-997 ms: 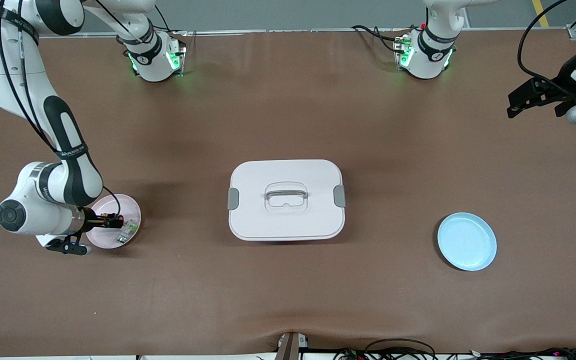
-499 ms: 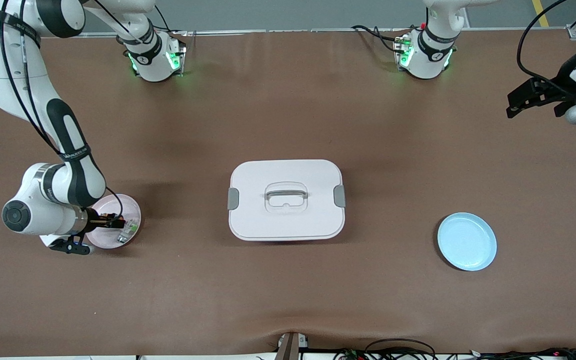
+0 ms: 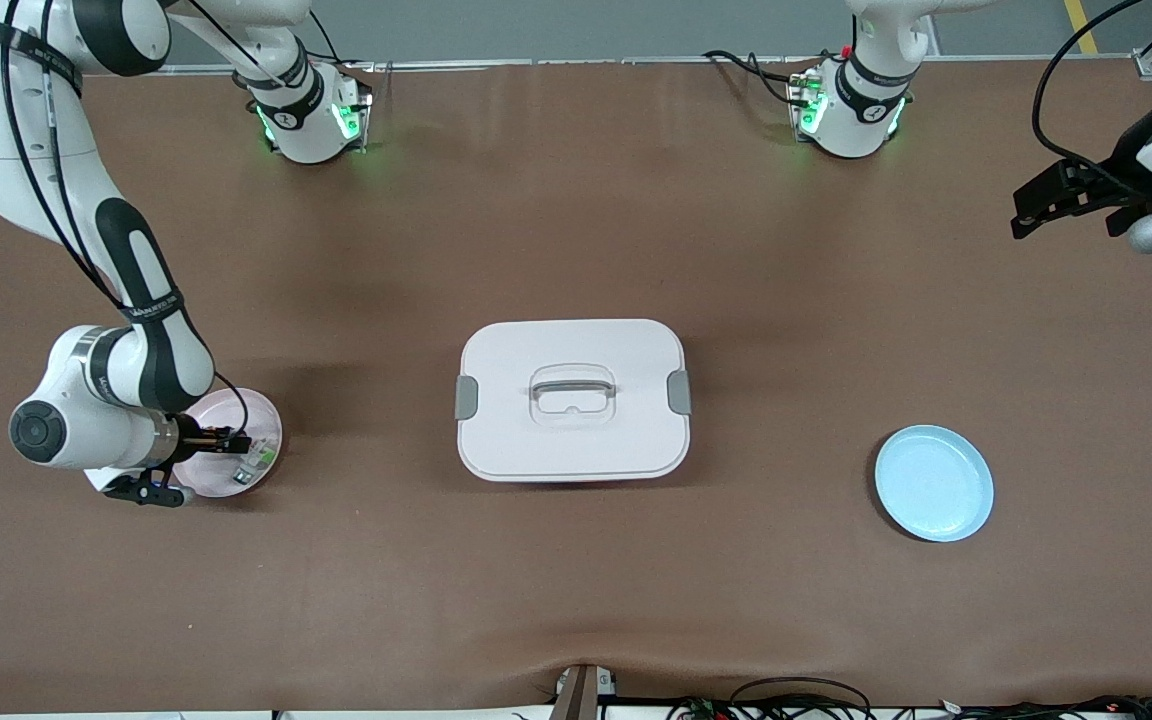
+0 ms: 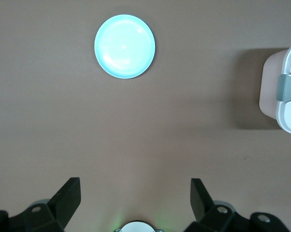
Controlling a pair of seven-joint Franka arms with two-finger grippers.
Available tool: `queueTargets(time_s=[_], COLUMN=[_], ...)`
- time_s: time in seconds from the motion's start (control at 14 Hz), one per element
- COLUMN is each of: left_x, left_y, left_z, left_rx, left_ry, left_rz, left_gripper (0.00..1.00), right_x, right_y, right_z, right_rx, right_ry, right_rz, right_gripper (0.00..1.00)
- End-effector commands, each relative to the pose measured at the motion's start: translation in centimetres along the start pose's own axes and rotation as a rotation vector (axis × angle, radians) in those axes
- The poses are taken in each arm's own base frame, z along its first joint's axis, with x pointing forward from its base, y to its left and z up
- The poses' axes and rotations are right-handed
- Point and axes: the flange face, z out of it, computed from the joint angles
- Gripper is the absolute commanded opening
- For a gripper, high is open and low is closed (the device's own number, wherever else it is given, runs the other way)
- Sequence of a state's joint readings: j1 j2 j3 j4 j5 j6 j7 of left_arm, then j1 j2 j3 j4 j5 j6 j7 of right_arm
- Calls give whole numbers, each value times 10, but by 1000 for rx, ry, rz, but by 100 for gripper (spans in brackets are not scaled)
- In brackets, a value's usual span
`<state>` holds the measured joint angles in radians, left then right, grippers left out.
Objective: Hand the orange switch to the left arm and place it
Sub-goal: 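Close the right gripper on the black-orange switch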
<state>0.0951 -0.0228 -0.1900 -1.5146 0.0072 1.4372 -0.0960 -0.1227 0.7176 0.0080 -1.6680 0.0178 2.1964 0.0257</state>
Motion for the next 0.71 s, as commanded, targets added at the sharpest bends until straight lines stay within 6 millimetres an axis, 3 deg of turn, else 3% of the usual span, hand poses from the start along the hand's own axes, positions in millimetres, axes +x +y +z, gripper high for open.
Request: queueTargets(time_s=[0.0,0.21,0.43,0.64], left_x=[3,3,3,2], left_y=[-2,-1,-1,2], left_z=[-4,-3,-3,-2], left_rx=[-5,-5,-5,-5], left_ry=[5,4,4,2], left_rz=[-9,-8,-8,-3], left_gripper=[100,100,100,100], right_x=[0,-1,-5,-17], right_y=[-1,-1,1,-4], right_z=[1,0,-5,-41], right_rx=[-9,-9,-8,3], right_ry=[-4,-6,-41,-121], right_rz=[-13,-45,-43,-29], right_gripper=[42,30,28,28])
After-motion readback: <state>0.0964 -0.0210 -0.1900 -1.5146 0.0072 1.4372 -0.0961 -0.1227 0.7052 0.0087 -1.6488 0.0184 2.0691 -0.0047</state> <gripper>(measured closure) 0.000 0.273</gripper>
